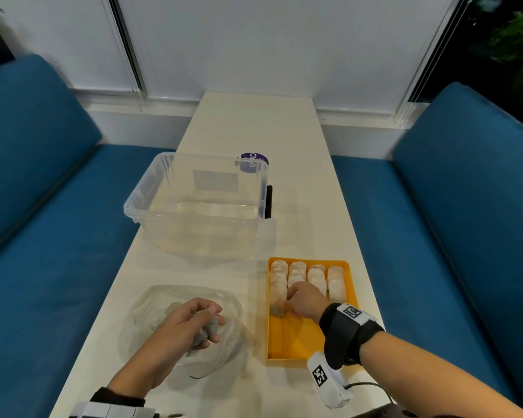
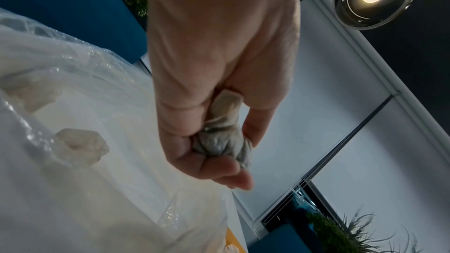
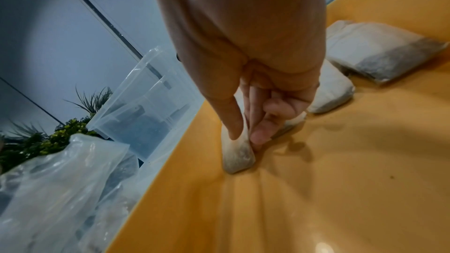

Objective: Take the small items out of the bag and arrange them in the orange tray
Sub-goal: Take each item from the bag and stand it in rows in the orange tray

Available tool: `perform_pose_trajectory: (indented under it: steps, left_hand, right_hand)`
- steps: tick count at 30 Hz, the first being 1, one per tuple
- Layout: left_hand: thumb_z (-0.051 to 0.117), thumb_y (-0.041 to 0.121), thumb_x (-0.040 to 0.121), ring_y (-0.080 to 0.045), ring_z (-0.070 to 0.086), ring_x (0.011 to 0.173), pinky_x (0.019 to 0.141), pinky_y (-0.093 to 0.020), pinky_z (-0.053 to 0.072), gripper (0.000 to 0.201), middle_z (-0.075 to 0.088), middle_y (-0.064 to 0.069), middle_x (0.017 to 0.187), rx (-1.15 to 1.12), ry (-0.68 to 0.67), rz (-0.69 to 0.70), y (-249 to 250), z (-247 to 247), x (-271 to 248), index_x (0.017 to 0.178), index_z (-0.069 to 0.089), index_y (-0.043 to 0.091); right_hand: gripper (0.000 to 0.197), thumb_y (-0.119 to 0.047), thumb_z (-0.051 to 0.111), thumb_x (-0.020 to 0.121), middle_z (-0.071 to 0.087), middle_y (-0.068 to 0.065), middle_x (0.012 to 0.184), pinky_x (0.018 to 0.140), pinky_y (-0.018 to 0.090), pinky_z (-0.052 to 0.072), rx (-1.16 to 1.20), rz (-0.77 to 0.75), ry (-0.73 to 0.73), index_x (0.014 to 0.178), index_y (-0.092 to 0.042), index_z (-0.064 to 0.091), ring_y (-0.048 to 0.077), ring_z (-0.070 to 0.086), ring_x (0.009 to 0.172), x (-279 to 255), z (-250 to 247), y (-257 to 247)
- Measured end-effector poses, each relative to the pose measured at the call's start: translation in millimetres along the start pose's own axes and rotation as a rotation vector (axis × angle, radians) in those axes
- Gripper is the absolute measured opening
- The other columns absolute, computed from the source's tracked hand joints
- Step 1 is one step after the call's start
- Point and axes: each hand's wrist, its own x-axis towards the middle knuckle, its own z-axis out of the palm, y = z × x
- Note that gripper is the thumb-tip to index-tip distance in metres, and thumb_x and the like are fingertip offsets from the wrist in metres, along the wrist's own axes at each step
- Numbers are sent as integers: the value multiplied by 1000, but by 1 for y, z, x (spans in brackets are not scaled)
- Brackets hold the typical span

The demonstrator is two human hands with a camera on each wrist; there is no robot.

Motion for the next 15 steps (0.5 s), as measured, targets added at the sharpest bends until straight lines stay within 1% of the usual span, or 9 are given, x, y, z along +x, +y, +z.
perform_pose_trajectory:
  steps: [2, 5, 6, 7, 8, 9, 11, 13, 15]
  left_hand:
    - [51, 20, 94, -22, 54, 73, 62, -23, 49, 21, 68, -13, 89, -4, -17, 2, 0, 1, 0, 99, 61, 2]
    - [55, 19, 93, -19, 60, 77, 63, -19, 51, 18, 67, -15, 96, -50, -59, 20, 3, 2, -2, 103, 60, 4]
    - [60, 20, 89, -17, 63, 79, 64, -17, 52, 21, 66, -15, 96, -88, -87, 25, 4, 2, -4, 105, 59, 6]
    - [61, 21, 82, -15, 66, 80, 64, -16, 53, 29, 66, -15, 96, -129, -121, 23, 5, 2, -4, 107, 58, 8]
    - [59, 20, 76, -15, 68, 81, 64, -16, 53, 35, 67, -15, 96, -159, -148, 19, 5, 2, -5, 108, 58, 9]
    - [57, 16, 75, -16, 70, 82, 64, -16, 54, 35, 69, -15, 98, -185, -164, 22, 6, 2, -5, 109, 57, 8]
    - [51, 0, 86, -22, 71, 85, 64, -17, 54, 26, 69, -19, 104, -229, -176, 31, 7, 3, -6, 112, 56, 5]
    - [41, -7, 91, -28, 70, 92, 66, -18, 55, 29, 68, -22, 107, -253, -195, 36, 7, 4, -5, 114, 55, 4]
    - [38, -9, 91, -33, 69, 95, 68, -21, 57, 32, 67, -25, 109, -285, -216, 34, 9, 6, -5, 115, 55, 4]
  right_hand:
    - [12, -15, 61, 86, 59, 2, 93, 86, 31, 52, -16, 4, 37, 95, -17, 54, 21, 61, 92, -3, 0, 1]
    - [19, -16, 58, 88, 53, 0, 94, 75, 24, 43, -25, -16, 88, 106, -15, 51, 16, 52, 88, -13, -3, -2]
    - [18, -16, 58, 88, 53, 0, 92, 72, 22, 41, -22, -39, 103, 105, -15, 52, 16, 52, 87, -17, -6, -4]
    - [14, -18, 57, 89, 53, -1, 90, 69, 20, 40, -21, -75, 117, 102, -16, 52, 15, 52, 85, -22, -9, -7]
    - [9, -19, 57, 90, 54, -2, 86, 64, 18, 39, -19, -122, 130, 97, -17, 52, 14, 52, 82, -29, -12, -11]
    - [6, -21, 56, 91, 54, -4, 81, 60, 16, 38, -10, -181, 135, 94, -19, 52, 11, 52, 77, -37, -14, -17]
    - [3, -24, 56, 92, 53, -10, 76, 56, 11, 37, 32, -334, 112, 91, -22, 54, 3, 49, 69, -58, -20, -29]
    - [4, -29, 57, 92, 53, -14, 74, 59, 9, 39, 119, -493, 79, 89, -26, 56, -1, 48, 65, -82, -22, -42]
    - [5, -33, 60, 90, 54, -14, 77, 62, 12, 40, 225, -576, 32, 92, -29, 58, -1, 46, 64, -101, -20, -52]
